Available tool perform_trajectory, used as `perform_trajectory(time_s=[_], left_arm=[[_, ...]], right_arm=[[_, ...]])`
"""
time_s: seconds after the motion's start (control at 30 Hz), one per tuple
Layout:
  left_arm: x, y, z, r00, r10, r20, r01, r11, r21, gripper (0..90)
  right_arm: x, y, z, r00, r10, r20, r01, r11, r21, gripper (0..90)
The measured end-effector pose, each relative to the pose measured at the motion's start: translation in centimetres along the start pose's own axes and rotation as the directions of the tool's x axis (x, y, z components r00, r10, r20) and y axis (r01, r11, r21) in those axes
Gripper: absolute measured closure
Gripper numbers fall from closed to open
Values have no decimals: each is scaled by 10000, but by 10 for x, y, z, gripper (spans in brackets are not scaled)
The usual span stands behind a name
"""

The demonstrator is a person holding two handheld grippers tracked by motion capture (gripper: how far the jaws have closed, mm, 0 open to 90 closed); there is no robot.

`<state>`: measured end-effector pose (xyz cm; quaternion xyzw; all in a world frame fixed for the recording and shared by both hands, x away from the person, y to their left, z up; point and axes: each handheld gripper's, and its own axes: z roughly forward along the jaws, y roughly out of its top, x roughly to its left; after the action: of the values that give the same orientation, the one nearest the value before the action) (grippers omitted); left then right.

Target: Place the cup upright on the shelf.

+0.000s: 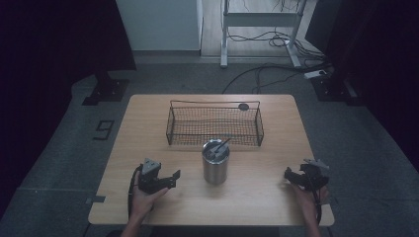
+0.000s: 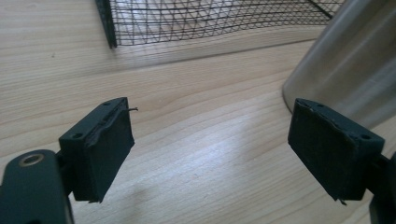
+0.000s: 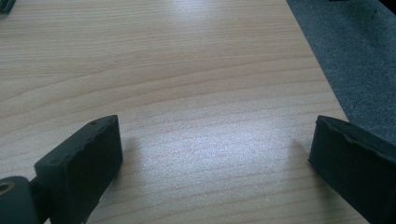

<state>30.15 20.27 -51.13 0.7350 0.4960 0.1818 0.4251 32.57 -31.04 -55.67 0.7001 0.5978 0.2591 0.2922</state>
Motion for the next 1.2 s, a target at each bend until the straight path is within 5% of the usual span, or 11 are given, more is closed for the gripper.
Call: perform_trajectory(time_s=[0.27,0.8,1.2], left_arm=[[-10,13,-6,9986,138,506,-119,9993,-368,134],[-27,32,-14,9950,479,875,-409,9959,-802,92],[-41,43,-21,9868,894,1350,-752,9914,-1070,54]], right_arm=[[0,0,0,10000,13,10,-13,10000,-6,26],[-1,-1,-1,10000,-2,-1,2,10000,-27,35],[-1,-1,-1,10000,10,12,-10,10000,-37,38]])
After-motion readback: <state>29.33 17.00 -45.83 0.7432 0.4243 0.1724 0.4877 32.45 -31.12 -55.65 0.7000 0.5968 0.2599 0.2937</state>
